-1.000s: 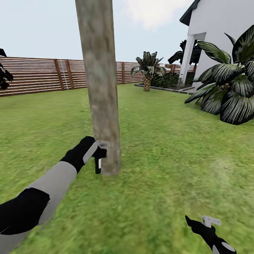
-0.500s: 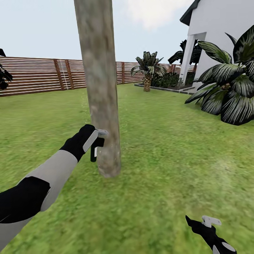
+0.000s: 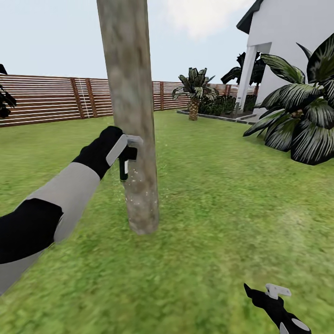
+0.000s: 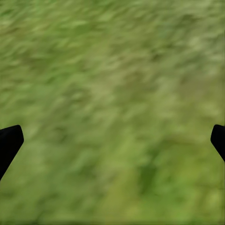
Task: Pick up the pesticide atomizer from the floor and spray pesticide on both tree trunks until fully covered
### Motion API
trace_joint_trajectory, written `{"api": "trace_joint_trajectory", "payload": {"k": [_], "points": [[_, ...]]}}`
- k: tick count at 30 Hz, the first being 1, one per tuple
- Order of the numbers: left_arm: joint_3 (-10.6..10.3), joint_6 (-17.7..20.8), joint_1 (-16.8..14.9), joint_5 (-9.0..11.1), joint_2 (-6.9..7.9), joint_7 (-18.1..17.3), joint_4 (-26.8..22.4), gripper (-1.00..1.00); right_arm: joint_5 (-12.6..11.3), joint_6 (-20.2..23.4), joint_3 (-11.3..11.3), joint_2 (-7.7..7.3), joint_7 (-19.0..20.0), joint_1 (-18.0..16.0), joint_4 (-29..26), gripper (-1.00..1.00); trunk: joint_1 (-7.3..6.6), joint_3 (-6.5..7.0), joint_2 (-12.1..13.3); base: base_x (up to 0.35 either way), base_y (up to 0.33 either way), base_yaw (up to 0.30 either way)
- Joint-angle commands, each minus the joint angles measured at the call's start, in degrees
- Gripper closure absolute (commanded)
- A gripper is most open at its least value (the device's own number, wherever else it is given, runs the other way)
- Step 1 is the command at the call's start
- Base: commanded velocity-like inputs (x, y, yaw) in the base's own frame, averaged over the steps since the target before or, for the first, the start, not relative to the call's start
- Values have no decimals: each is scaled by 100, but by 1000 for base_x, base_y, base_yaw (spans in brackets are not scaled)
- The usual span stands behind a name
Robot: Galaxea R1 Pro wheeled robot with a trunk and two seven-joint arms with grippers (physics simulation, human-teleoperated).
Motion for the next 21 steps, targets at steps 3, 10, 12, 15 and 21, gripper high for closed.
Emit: {"api": "trace_joint_trajectory", "payload": {"k": [3,10,12,15,21], "points": [[0,1,-270,2,-37,5,135,100,-1,2,0,0,0,2,0,-100,1,-1,1,0,0,0],[7,-8,-613,10,-115,4,225,100,0,1,0,0,0,0,0,-100,1,-1,1,0,0,0],[8,-8,-740,6,-110,5,232,100,0,2,0,0,0,0,0,-100,1,-1,1,0,0,0],[8,-8,-793,4,-90,6,555,100,-2,2,0,0,0,1,0,-100,1,-1,1,0,0,0],[-8,-42,-798,4,136,-27,1532,100,0,0,0,0,0,1,8,-100,1,-1,1,0,0,0]]}}
